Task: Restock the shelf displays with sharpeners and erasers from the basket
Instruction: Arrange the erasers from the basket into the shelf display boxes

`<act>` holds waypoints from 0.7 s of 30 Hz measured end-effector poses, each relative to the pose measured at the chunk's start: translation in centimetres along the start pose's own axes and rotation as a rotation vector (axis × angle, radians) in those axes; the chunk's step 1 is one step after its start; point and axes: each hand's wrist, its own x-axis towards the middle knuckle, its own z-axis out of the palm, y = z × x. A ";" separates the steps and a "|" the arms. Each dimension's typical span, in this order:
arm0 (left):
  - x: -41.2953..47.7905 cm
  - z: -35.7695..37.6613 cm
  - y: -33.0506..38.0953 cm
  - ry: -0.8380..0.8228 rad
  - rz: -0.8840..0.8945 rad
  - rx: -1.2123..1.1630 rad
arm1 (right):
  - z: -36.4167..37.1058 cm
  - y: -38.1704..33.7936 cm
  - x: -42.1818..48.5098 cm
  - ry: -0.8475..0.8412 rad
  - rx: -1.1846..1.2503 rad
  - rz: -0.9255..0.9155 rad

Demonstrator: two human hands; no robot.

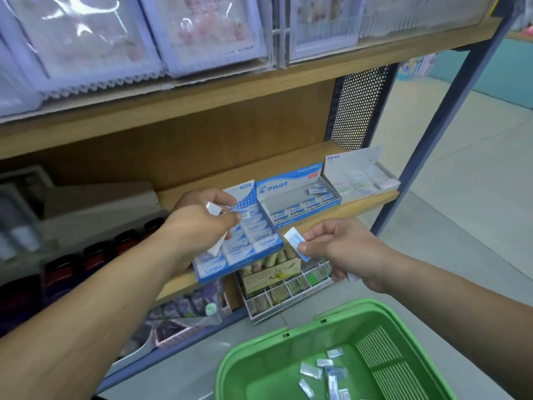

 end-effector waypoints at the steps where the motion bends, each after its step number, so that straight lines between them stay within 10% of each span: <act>1: -0.1 -0.5 -0.6 -0.002 -0.009 0.028 | 0.5 -0.2 0.3 0.009 -0.004 -0.011; 21: 0.4 -6.3 -5.9 0.076 -0.134 0.186 | 14.5 -6.5 7.8 -0.333 -0.793 -0.272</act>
